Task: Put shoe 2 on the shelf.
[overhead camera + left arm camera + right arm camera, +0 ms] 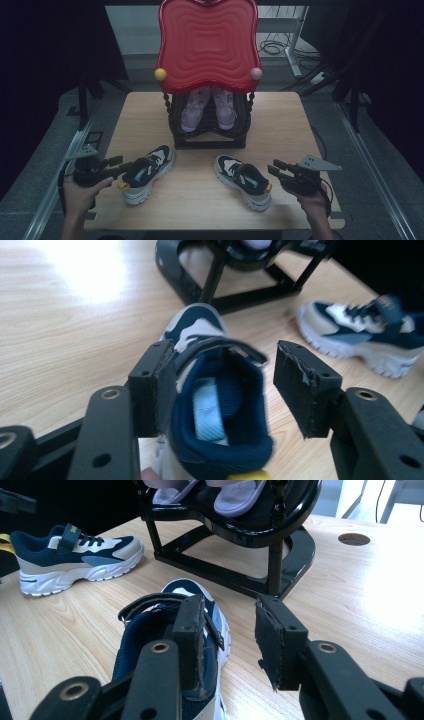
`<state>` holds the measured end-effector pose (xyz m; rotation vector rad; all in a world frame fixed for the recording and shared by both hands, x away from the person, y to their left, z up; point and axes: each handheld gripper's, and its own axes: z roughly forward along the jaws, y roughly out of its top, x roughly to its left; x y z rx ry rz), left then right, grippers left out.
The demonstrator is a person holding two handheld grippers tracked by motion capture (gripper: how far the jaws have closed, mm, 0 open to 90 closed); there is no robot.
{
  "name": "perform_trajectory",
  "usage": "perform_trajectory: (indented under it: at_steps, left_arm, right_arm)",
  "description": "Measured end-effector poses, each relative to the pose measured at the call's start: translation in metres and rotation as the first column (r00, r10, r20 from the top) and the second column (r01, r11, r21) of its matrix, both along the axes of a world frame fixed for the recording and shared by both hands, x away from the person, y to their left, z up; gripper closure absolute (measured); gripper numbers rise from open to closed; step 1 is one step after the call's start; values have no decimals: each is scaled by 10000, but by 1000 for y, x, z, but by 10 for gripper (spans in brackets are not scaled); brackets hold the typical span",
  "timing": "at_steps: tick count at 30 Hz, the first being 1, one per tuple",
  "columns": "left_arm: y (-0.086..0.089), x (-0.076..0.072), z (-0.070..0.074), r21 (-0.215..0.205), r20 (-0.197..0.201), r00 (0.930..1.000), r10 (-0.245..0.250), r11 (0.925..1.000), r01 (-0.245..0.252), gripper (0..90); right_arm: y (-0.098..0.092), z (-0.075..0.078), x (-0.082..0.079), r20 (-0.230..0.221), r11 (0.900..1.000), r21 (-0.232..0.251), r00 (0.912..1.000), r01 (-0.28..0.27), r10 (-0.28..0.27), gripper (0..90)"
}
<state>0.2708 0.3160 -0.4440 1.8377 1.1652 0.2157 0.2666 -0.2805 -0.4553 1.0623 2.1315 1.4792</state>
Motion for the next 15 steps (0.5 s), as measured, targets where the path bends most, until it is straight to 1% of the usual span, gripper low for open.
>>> perform_trajectory:
  at_steps: [3, 6, 9, 10, 11, 13, 15]
  left_arm:
    - [-1, 12, -7, 494, -433, 9986, -297, 9983, 318, 443]
    - [-3, 21, -15, 827, -881, 9946, -539, 9947, 612, 451]
    - [-4, 26, -21, 950, -1115, 9905, -806, 9913, 913, 462]
    - [-5, 27, -22, 960, -1160, 9893, -885, 9904, 998, 465]
    - [-5, 29, -23, 877, -1162, 9886, -961, 9904, 1066, 468]
    - [-5, 31, -23, 825, -1190, 9882, -963, 9909, 1065, 473]
    - [-5, 34, -23, 919, -1209, 9881, -949, 9901, 1063, 480]
  right_arm:
    - [0, 1, -1, -9, 10000, -7, 10000, 47, -47, 632]
    - [0, 3, -2, 28, 10000, -51, 10000, 63, -63, 629]
    - [-1, 2, -2, 36, 9999, -63, 9999, 105, -105, 628]
    - [-2, 2, -1, 44, 9999, -92, 9999, 105, -105, 627]
    - [-2, 1, -1, -5, 9999, -110, 9999, 116, -116, 627]
    - [-2, -2, -1, -64, 9997, -200, 9998, 169, -170, 627]
    - [-2, -3, -1, -94, 9996, -233, 9998, 179, -181, 627]
